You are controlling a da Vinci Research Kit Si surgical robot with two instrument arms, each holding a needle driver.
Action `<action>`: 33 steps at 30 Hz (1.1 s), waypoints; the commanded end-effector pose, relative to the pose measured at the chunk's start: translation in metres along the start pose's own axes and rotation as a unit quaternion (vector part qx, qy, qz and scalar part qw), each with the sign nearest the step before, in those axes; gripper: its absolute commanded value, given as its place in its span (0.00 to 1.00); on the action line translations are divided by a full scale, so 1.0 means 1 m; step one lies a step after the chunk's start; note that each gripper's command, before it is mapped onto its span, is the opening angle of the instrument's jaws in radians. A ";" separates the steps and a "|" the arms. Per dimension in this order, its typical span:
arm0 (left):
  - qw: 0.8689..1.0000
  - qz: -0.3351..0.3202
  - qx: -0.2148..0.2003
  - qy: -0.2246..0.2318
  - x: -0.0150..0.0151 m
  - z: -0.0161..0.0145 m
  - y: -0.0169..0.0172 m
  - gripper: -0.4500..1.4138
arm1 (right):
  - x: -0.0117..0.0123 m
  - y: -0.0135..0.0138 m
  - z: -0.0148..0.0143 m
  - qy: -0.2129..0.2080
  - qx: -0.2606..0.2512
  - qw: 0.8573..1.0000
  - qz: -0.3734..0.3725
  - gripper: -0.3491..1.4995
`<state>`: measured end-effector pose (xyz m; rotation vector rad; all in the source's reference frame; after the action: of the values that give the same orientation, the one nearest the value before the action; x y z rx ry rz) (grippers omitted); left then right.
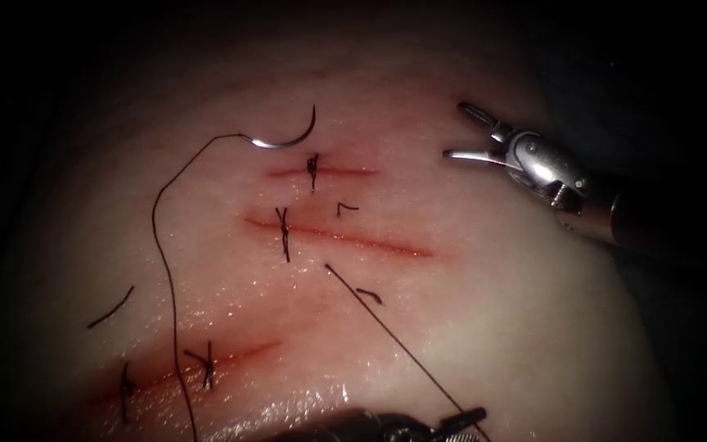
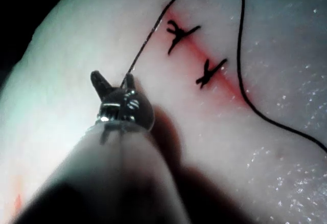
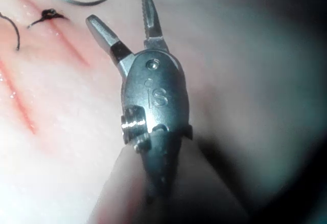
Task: Wound Closure
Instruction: Grasp a long length of suture with the left grasper.
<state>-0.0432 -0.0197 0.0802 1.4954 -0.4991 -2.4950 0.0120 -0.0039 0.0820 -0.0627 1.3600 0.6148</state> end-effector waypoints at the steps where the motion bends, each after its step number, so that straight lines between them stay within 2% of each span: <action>1: 1.000 0.004 0.000 0.001 -0.0003 0.0010 0.0001 0.29 | -0.0002 0.0003 0.0010 0.001 0.001 1.000 -0.001 0.89; 7: 1.000 0.008 0.001 0.008 -0.0005 0.0031 0.0004 0.28 | -0.0003 0.0000 0.0010 0.002 0.000 1.000 -0.002 0.88; 13: 1.000 0.011 -0.001 0.017 -0.0003 0.0038 0.0005 0.24 | -0.0003 -0.0002 0.0012 0.001 0.000 1.000 -0.003 0.88; 21: 1.000 0.002 0.003 -0.001 -0.0005 0.0027 0.0007 0.34 | -0.0005 -0.0005 0.0013 0.000 0.000 1.000 -0.001 0.88; 26: 1.000 -0.006 -0.014 -0.012 -0.0005 0.0010 0.0008 0.32 | -0.0007 -0.0007 0.0013 -0.002 0.001 1.000 -0.003 0.88; 33: 0.997 -0.001 -0.062 -0.037 -0.0002 0.0010 0.0021 0.32 | -0.0005 -0.0010 0.0013 -0.002 0.001 1.000 -0.003 0.89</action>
<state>-0.0436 -0.0215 0.0810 1.3603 -0.3410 -2.5429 0.0128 -0.0051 0.0820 -0.0615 1.3517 0.6105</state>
